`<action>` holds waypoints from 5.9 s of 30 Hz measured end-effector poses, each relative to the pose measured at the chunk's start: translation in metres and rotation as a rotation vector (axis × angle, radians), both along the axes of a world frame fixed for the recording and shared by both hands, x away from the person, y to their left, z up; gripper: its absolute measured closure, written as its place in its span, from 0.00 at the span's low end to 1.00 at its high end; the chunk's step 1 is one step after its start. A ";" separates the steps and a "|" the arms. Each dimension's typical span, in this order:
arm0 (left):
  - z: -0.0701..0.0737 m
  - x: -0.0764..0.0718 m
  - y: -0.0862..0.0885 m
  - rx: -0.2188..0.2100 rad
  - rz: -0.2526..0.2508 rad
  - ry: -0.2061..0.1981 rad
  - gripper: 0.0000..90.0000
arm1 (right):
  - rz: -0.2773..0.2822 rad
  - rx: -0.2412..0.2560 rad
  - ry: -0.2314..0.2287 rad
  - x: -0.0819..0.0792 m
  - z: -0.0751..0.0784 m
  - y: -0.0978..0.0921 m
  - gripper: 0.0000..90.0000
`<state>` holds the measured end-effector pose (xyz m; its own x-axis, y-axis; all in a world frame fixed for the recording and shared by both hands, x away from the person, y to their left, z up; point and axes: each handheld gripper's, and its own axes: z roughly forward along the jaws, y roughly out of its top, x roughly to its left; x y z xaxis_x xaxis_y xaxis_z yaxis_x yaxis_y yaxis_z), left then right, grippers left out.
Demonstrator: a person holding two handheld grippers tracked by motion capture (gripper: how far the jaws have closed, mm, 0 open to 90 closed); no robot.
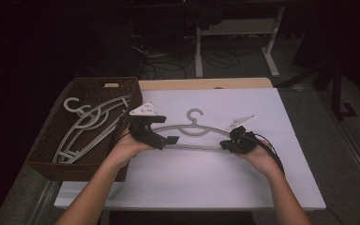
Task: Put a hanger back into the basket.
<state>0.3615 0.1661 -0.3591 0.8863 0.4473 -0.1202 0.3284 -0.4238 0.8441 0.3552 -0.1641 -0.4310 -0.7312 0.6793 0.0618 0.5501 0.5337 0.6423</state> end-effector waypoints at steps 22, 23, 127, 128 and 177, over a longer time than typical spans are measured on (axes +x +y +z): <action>0.000 0.001 0.000 -0.001 0.004 0.008 0.03 | -0.097 -0.132 -0.008 0.018 -0.013 -0.025 0.99; -0.001 0.001 0.000 0.000 0.005 0.008 0.03 | -0.111 -0.134 -0.008 0.022 -0.013 -0.025 0.99; -0.083 0.094 -0.034 0.466 0.213 -0.090 0.82 | -0.016 -0.018 0.044 0.051 -0.016 0.028 0.99; -0.083 0.093 -0.035 0.471 0.209 -0.098 0.82 | -0.018 -0.019 0.042 0.052 -0.016 0.027 0.99; 0.107 0.041 0.049 0.306 0.317 -0.082 0.92 | -0.042 0.223 -0.072 -0.008 0.038 -0.027 0.30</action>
